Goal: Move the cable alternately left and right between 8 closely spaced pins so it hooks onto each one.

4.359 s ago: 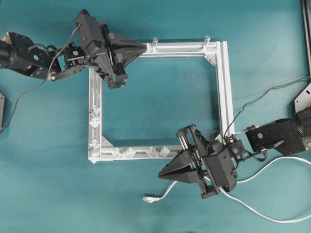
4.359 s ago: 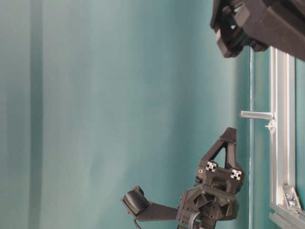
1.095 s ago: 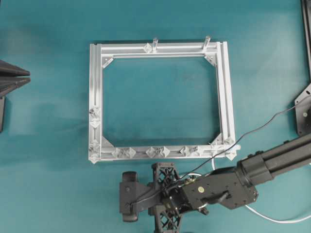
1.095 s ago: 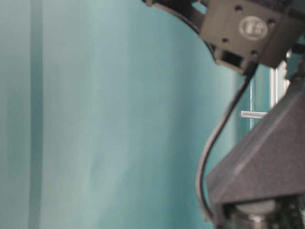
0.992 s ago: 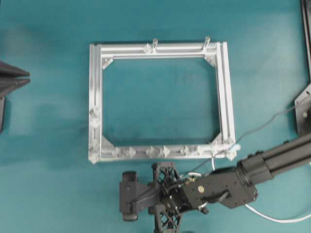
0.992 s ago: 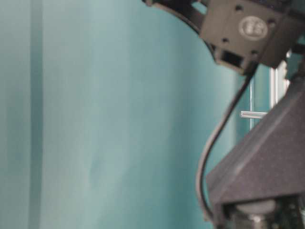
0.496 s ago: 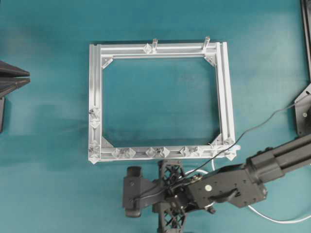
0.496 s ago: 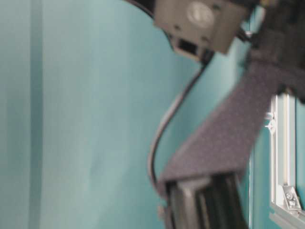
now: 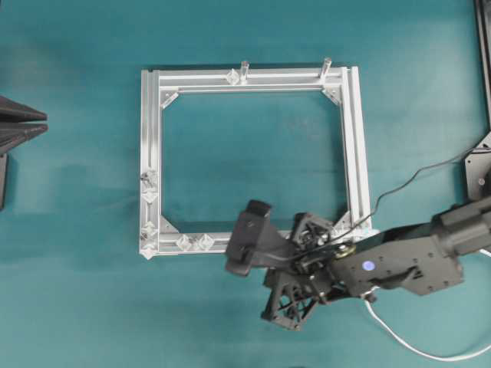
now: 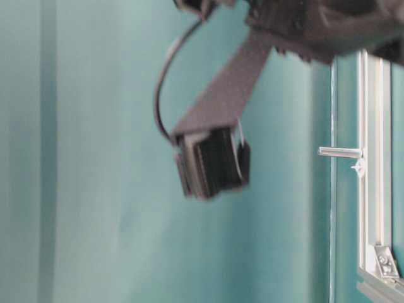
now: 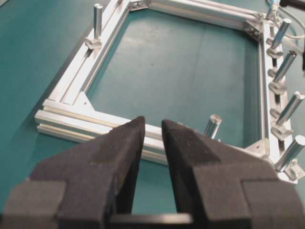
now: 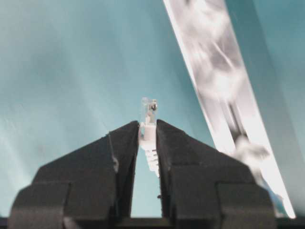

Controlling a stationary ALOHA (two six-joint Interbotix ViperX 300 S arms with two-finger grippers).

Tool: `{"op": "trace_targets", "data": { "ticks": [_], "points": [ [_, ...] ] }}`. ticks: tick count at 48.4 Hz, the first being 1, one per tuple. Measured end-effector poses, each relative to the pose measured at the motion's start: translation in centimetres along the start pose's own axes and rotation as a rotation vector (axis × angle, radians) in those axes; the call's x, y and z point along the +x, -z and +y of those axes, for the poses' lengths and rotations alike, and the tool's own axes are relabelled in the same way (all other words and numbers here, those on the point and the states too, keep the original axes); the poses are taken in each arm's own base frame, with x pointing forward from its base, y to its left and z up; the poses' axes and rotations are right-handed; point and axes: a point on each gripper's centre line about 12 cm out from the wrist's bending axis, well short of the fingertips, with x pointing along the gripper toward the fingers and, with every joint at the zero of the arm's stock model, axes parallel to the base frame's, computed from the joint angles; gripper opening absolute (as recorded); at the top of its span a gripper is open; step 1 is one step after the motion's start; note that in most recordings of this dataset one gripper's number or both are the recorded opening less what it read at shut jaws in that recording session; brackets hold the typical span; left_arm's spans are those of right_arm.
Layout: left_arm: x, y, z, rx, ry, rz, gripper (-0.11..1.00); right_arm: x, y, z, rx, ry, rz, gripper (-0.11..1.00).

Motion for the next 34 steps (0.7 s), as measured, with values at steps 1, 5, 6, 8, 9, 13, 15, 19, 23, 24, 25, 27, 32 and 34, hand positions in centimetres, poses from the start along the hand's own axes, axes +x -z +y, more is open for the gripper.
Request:
{"op": "trace_targets", "data": {
  "ticks": [1, 5, 6, 8, 9, 13, 15, 19, 23, 24, 25, 27, 32, 34],
  "points": [
    [0.0, 0.0, 0.0, 0.0, 0.0, 0.0, 0.27, -0.2, 0.1, -0.1, 0.017, 0.004, 0.002, 0.13],
    [0.0, 0.0, 0.0, 0.0, 0.0, 0.0, 0.27, -0.6, 0.3, -0.8, 0.088, 0.025, 0.008, 0.13],
    [0.0, 0.0, 0.0, 0.0, 0.0, -0.002, 0.27, -0.7, 0.3, -0.9, 0.106, 0.027, 0.008, 0.13],
    [0.0, 0.0, 0.0, 0.0, 0.0, 0.0, 0.27, -1.0, 0.4, -1.1, 0.135, 0.03, 0.006, 0.13],
    [0.0, 0.0, 0.0, 0.0, 0.0, 0.0, 0.27, -1.2, 0.4, -1.1, 0.151, 0.029, 0.004, 0.13],
    [0.0, 0.0, 0.0, 0.0, 0.0, 0.0, 0.27, -1.6, 0.7, -1.4, 0.207, 0.031, 0.001, 0.13],
    [0.0, 0.0, 0.0, 0.0, 0.0, 0.0, 0.27, -1.9, 1.0, -1.4, 0.221, 0.029, 0.001, 0.13],
    [0.0, 0.0, 0.0, 0.0, 0.0, 0.0, 0.27, -2.2, 2.0, -1.9, 0.269, 0.054, 0.012, 0.13],
    [0.0, 0.0, 0.0, 0.0, 0.0, -0.002, 0.27, -2.9, 3.6, -3.1, 0.301, 0.131, 0.04, 0.13],
    [0.0, 0.0, 0.0, 0.0, 0.0, 0.0, 0.27, -3.2, 4.0, -3.5, 0.315, 0.158, 0.047, 0.13],
    [0.0, 0.0, 0.0, 0.0, 0.0, -0.002, 0.27, -3.5, 4.5, -3.7, 0.321, 0.176, 0.053, 0.13],
    [0.0, 0.0, 0.0, 0.0, 0.0, 0.0, 0.27, -4.1, 5.3, -4.2, 0.335, 0.208, 0.061, 0.13],
    [0.0, 0.0, 0.0, 0.0, 0.0, 0.0, 0.27, -6.2, 6.9, -5.3, 0.416, 0.243, 0.059, 0.13],
    [0.0, 0.0, 0.0, 0.0, 0.0, 0.0, 0.27, -6.7, 7.0, -5.6, 0.451, 0.238, 0.053, 0.13]
  ]
}}
